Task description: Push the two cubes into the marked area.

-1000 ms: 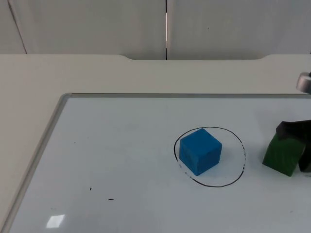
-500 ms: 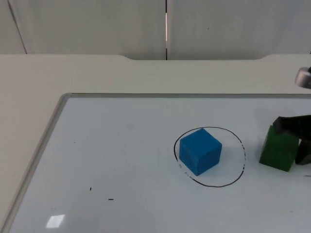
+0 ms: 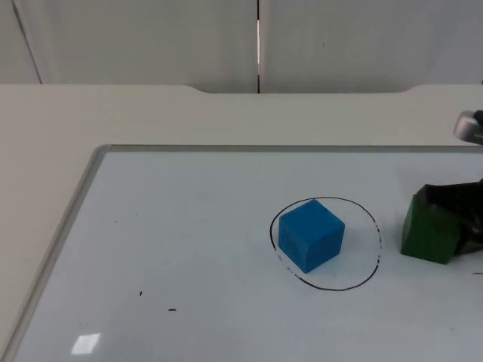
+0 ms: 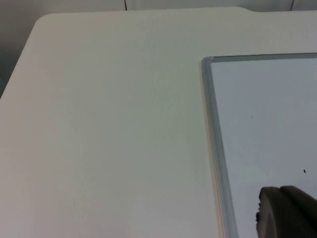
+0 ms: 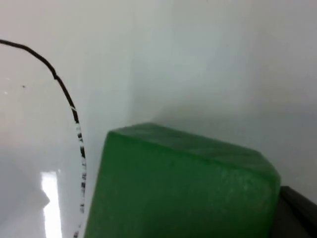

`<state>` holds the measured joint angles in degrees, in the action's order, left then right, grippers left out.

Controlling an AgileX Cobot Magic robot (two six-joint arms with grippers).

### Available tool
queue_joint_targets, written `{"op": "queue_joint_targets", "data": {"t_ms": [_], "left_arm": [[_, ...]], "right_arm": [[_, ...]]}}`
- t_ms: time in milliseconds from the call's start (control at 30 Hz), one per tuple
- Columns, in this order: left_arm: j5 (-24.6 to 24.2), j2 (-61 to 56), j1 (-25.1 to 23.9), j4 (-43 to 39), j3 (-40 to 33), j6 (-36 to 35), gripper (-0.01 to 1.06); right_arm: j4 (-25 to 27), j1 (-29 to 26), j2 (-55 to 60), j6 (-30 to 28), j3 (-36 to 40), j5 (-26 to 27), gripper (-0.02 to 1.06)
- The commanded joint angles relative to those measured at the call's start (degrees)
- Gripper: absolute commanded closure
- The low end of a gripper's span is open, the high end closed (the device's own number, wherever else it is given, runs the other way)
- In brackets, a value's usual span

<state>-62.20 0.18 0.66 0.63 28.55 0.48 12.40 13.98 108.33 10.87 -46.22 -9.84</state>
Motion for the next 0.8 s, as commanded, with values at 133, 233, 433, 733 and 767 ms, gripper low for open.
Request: {"op": "queue_joint_targets", "data": {"t_ms": [133,233,433,733,767], "left_arm": [[0.6,-0.2,-0.2,-0.1,-0.2,-0.1,1.05],[0.6,-0.2,-0.2,-0.1,-0.2,-0.1,1.05],[0.6,-0.2,-0.2,-0.1,-0.2,-0.1,1.05],[0.6,-0.2,-0.2,-0.1,-0.2,-0.1,1.05],[0.6,-0.2,-0.2,-0.1,-0.2,-0.1,1.05]], "right_arm": [[1.0,0.7,0.7,0.0,-1.8,-1.9,1.04],[1.0,2.0,0.7,-0.2,-2.9,-2.3,1.04],[1.5,3.4,0.7,-0.4,-4.9,-3.2,1.04],[0.6,3.4,0.7,-0.4,-4.9,-7.2,1.04],[0.2,3.4,0.7,-0.4,-4.9,-7.5,1.04]]}}
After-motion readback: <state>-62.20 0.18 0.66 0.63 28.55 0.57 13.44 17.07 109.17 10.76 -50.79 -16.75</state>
